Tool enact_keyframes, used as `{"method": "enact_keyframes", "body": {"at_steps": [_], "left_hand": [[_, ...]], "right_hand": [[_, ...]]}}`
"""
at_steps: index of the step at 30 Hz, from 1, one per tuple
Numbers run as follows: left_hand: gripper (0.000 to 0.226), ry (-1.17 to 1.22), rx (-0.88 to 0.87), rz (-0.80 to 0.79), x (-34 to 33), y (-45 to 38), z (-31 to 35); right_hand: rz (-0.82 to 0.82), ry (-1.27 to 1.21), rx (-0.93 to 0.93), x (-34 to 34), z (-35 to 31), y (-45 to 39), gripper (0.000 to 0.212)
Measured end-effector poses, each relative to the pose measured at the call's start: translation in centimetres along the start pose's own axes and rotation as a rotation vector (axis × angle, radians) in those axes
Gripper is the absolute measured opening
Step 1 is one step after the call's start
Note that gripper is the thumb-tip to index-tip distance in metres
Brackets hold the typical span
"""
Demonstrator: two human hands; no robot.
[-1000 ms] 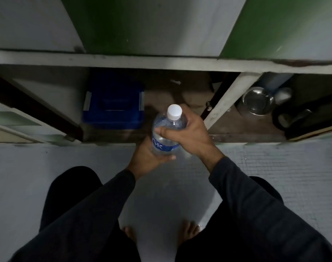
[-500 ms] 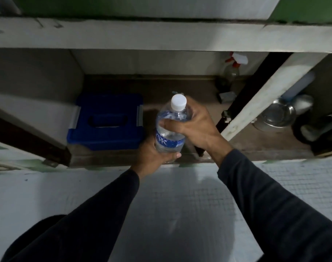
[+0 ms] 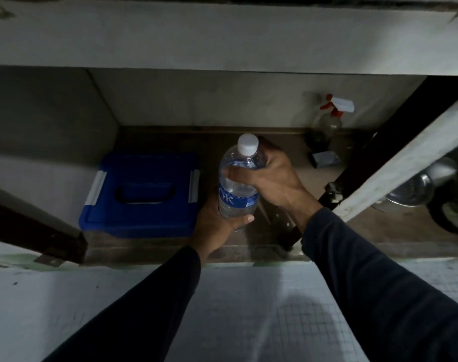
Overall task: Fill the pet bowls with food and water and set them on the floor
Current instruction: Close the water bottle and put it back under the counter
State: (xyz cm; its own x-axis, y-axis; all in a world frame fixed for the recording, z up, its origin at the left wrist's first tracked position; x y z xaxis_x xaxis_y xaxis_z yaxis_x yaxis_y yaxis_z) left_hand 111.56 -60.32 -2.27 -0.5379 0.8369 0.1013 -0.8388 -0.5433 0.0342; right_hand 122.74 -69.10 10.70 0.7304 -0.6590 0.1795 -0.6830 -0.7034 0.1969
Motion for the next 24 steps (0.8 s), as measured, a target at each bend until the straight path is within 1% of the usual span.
{"method": "enact_keyframes", "body": {"at_steps": [4, 8, 11, 15, 24], "left_hand": [[0.089, 0.015, 0.017, 0.017, 0.0, -1.0, -1.0], [0.085, 0.009, 0.020, 0.008, 0.1, -1.4, -1.2], [0.088, 0.011, 0.030, -0.004, 0.0, -1.6, -1.0], [0.090, 0.006, 0.033, -0.013, 0.0, -1.7, -1.0], [0.087, 0.025, 0.030, -0.002, 0.0, -1.9, -1.8]], "right_hand": [[0.007, 0.003, -0.043, -0.1, 0.7, -1.0, 0.058], [0.007, 0.016, -0.062, -0.3, 1.5, -1.8, 0.046], [0.014, -0.008, -0.072, -0.1, 1.9, -2.1, 0.040], [0.012, -0.014, -0.090, 0.0, 2.4, -2.6, 0.052], [0.021, 0.035, -0.090, -0.1, 3.3, -3.4, 0.068]]}}
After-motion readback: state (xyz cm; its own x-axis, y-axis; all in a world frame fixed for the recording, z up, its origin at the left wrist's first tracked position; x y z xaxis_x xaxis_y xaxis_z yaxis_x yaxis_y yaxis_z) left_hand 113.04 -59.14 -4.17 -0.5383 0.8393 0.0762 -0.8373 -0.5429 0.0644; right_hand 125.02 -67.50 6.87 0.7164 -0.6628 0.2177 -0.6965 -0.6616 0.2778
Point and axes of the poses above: each hand's wrist, its own y-axis away from the middle knuckle, its own x-axis out of the back of the hand, z = x × y, the point moved 2 cm from there along -y, towards the middle knuckle, and after that the axes turned 10 degrees about -x, right-handed, at the moved point
